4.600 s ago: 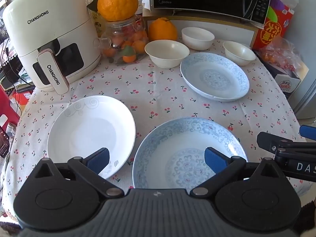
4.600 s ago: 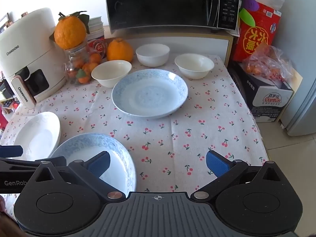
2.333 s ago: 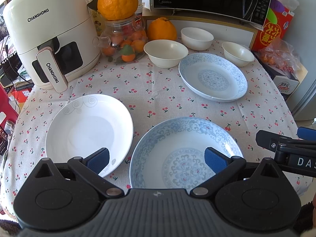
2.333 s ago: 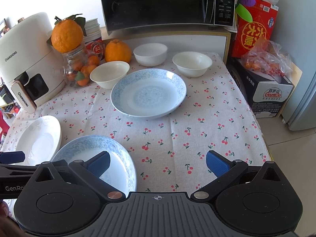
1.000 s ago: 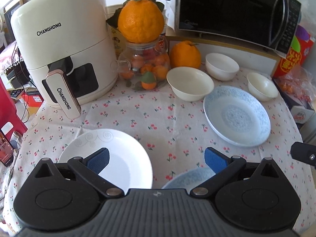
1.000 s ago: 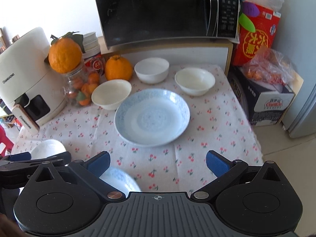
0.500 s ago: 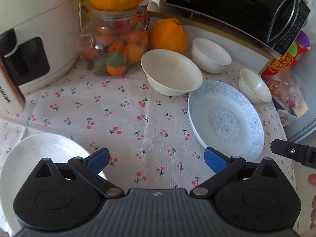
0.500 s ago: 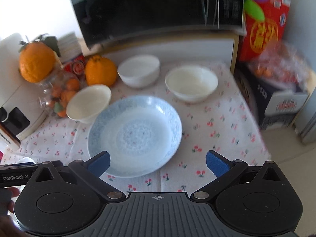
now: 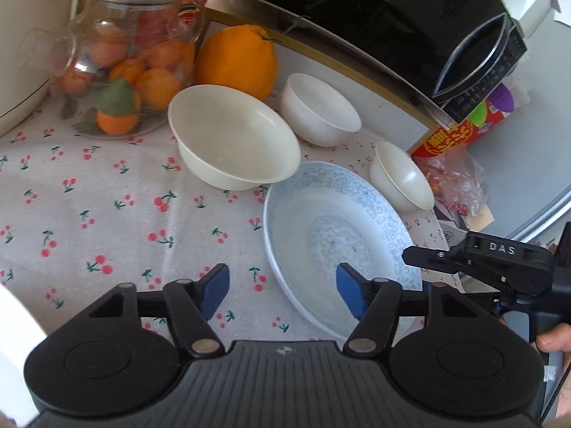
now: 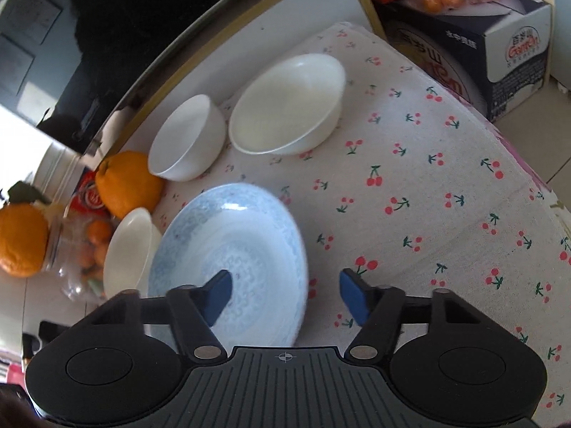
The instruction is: Organize plates and bowls
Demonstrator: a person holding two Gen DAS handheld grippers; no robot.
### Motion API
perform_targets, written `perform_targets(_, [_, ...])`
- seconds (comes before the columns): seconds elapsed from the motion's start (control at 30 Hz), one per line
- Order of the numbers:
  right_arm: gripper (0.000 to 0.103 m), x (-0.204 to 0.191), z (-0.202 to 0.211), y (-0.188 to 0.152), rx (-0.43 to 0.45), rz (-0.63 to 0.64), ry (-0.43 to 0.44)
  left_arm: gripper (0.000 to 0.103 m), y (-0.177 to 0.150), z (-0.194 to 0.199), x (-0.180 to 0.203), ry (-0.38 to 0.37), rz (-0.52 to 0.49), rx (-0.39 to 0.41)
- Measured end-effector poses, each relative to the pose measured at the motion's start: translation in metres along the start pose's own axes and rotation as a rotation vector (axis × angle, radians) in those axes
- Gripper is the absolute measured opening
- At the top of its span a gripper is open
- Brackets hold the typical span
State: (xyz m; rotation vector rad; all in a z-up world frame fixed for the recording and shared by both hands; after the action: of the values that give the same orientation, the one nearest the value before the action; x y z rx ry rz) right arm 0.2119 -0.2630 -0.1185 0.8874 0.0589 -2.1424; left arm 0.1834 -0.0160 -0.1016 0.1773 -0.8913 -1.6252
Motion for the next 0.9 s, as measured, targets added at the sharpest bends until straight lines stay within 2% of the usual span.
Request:
perform_targets(0.13, [0.042,0.002,-0.003,0.004,0.005,-0.025,0.031,0.048,-0.002,-0.011,-0.001,-0.012,-0.013,0.004])
perform_targets(0.27, [0.034,0.001,-0.007,0.003,0.003,-0.02,0.058,0.027,-0.004,-0.02,-0.006,0.009,0.0,0.001])
perform_targets(0.43, [0.025,0.003,-0.013,-0.003,-0.012,-0.008,0.069,0.015,-0.004,-0.019,-0.005,-0.008,-0.003,0.028])
perform_targets(0.47, [0.024,0.003,-0.014,-0.003,-0.011,-0.005,0.067,0.014,-0.005,-0.018,-0.005,-0.009,-0.006,0.029])
perform_targets(0.53, [0.015,0.003,-0.013,-0.004,0.007,0.014,0.047,0.014,-0.004,-0.016,-0.003,0.002,-0.017,0.024])
perform_targets(0.63, [0.011,-0.002,-0.006,-0.005,0.024,0.067,0.051,0.014,-0.003,-0.012,-0.001,0.022,-0.042,0.012])
perform_targets(0.73, [0.011,-0.007,0.004,-0.01,0.034,0.127,0.051,0.014,-0.003,-0.007,-0.002,0.017,-0.036,0.002])
perform_targets(0.9, [0.011,-0.009,0.011,-0.021,0.036,0.188,0.025,0.014,-0.006,0.003,0.002,0.037,-0.082,0.002])
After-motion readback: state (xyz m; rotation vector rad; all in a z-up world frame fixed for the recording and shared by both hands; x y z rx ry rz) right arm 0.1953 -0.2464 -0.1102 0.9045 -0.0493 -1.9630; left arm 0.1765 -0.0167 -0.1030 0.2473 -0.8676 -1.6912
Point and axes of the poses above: each gripper's, at about its wrist camera, not at the fingertips, and z roughly against the way its jaws point, x to its right, y to its top, the point moved 6 cm from there along -z, roughly the way its jaws point, and after that the axes turned 11 degrees about -z, right-handed, at the moved point
